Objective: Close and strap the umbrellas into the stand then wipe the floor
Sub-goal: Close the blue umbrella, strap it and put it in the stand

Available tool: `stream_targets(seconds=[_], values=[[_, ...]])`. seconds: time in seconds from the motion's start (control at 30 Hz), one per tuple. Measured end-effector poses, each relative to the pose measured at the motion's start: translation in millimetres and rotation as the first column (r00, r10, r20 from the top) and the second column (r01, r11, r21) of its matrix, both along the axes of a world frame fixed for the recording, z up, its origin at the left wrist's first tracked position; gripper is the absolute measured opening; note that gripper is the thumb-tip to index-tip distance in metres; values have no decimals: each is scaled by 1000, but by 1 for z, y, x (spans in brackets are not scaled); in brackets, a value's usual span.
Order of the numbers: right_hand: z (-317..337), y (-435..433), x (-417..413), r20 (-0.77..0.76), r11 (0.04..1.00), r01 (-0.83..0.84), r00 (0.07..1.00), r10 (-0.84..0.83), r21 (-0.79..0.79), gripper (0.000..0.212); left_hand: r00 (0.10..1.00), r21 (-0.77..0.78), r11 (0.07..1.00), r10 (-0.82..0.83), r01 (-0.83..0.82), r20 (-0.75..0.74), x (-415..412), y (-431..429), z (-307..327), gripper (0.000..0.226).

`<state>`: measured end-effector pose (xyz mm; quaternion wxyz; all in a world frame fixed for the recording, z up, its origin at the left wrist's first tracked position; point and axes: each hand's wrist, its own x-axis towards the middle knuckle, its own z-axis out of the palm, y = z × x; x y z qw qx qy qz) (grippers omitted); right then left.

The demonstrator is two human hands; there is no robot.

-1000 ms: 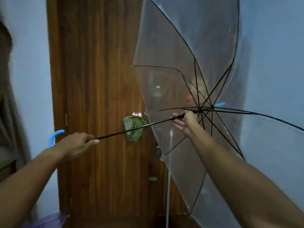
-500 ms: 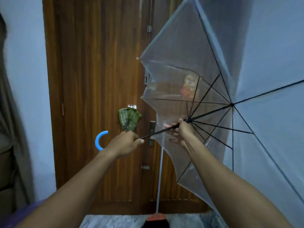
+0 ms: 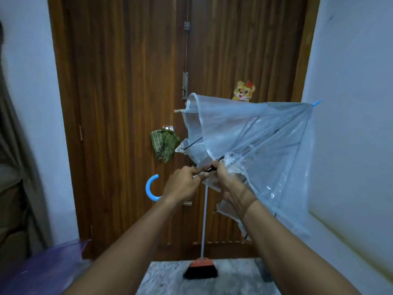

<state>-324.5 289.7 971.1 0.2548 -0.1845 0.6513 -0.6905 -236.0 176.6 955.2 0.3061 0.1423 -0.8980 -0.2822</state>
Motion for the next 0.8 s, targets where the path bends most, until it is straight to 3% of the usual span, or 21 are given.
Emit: stream_targets(seconds=[0.17, 0.23, 0.37, 0.43, 0.5, 0.53, 0.63, 0.8], values=[[-6, 1, 13, -77, 1000, -11, 997, 13, 27, 27, 995, -59, 994, 96, -96, -7, 8, -5, 0, 46], [-1, 2, 18, -50, 1000, -23, 998, 23, 15, 47, 995, -21, 996, 87, -88, -45, 11, -4, -1, 43], [25, -3, 40, -107, 997, -54, 993, 49, -49, 28, 989, 135, 988, 91, -74, -119, 10, -7, 2, 40], [29, -12, 31, -60, 991, -84, 995, 78, -107, 32, 989, 180, 980, 104, -84, -105, 10, -10, 7, 47], [39, -13, 31, -3, 983, -82, 997, 83, -161, 36, 993, 222, 974, 69, -46, -99, 9, -13, 15, 46], [43, -11, 25, 5, 974, -79, 997, 82, -214, 28, 994, 259, 966, 44, -17, -102, 8, -13, 19, 43], [47, -6, 9, 86, 917, -52, 992, 94, -396, 25, 987, 431, 894, -62, 120, -145, 7, -16, 27, 37], [50, -13, 6, -9, 930, -21, 1000, 19, -367, 20, 963, 557, 785, -233, 269, -137, 18, -19, 30, 24]])
